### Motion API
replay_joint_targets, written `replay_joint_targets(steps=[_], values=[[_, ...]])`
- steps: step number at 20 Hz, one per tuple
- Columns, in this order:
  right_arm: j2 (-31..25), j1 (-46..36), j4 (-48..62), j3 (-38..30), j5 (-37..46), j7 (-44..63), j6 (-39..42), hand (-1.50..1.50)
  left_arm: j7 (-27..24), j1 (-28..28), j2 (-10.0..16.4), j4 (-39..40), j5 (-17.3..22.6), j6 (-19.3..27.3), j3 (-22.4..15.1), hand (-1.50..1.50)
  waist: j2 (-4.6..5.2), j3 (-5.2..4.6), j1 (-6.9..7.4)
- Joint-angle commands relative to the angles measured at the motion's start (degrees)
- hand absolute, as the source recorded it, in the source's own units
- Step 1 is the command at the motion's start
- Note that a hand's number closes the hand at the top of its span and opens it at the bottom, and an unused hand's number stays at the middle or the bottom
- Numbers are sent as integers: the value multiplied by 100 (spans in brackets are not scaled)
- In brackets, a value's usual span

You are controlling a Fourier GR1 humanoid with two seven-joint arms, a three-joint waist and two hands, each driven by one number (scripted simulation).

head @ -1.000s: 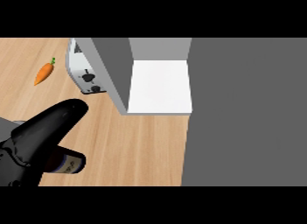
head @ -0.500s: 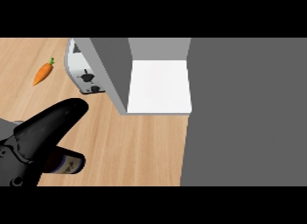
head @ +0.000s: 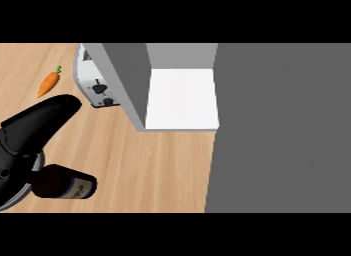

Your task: Pick up the wine, place it into the cabinet and close the cabinet

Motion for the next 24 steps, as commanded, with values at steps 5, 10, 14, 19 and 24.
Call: replay_joint_targets(steps=[5,10,14,19,24], values=[[-66,196,-293,-1,180,19,-51,-150,725,449,0,-388,756,-172,397,-150,31,-3,-19],[-161,251,-255,-314,150,-173,31,-150,578,958,0,-290,893,-27,414,-150,38,-2,-31],[-166,292,-225,-492,142,-285,51,-150,29,1525,0,-133,1459,408,719,-150,57,-9,-41],[-384,372,-403,-963,-329,-131,243,-150,-363,2205,0,118,1769,918,778,-150,53,-5,-61],[-408,515,-474,-1294,-623,-251,456,-150,-1188,3514,0,259,1945,1674,682,-150,55,-7,-41]])
